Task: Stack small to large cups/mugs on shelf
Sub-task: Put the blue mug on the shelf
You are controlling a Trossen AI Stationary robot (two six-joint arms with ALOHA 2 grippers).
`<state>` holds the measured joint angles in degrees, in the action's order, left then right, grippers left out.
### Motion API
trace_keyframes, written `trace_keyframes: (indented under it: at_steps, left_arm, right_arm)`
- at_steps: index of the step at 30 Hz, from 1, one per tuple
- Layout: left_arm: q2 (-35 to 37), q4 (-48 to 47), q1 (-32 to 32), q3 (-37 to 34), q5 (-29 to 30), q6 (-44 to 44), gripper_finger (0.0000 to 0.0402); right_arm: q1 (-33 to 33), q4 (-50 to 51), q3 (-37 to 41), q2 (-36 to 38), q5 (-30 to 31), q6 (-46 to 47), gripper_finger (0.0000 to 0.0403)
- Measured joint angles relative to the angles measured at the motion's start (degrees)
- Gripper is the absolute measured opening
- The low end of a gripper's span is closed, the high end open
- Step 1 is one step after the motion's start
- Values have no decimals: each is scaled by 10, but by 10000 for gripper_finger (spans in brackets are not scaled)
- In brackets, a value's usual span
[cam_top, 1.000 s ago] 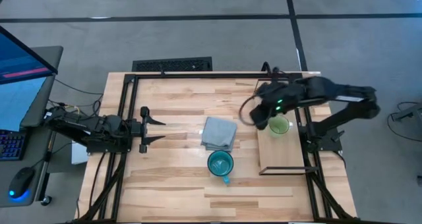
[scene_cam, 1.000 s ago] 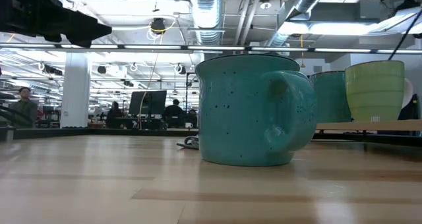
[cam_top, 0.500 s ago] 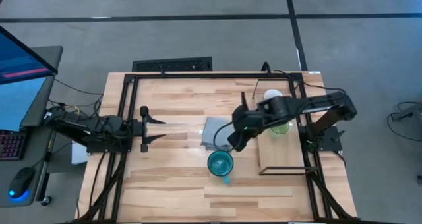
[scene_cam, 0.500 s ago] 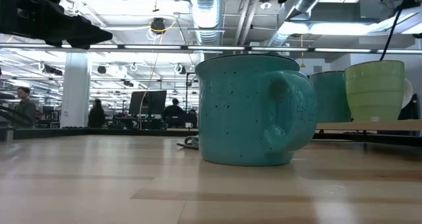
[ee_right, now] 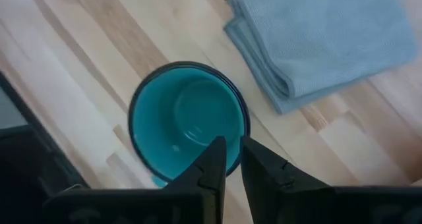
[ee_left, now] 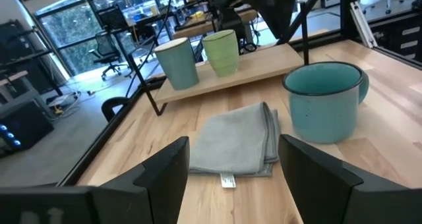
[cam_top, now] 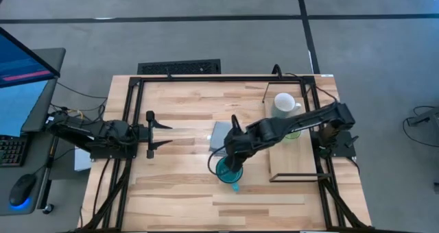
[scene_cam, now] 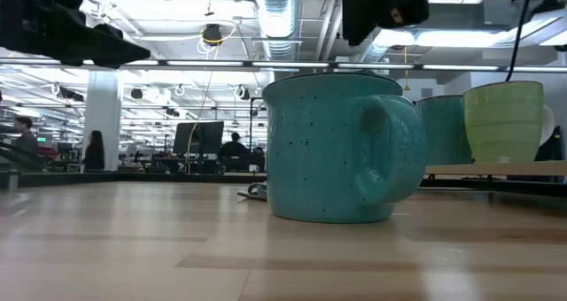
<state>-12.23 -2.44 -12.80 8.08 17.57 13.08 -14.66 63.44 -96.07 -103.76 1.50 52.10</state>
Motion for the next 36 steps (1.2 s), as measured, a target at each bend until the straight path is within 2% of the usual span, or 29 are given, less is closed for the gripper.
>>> trace_keyframes:
  at_steps: [10,15,31,36]
  left_arm:
    - [0,-8,0,0,23,0,224]
    - [0,-13,0,0,25,-1,224]
    - [0,-18,0,0,27,-2,224]
    - [0,-20,0,0,27,-3,224]
  right_arm:
    - [0,-8,0,-49,-1,9,67]
    - [1,-9,0,-43,0,34,67]
    - [2,-22,0,-38,2,24,67]
    - [2,-22,0,-38,2,19,88]
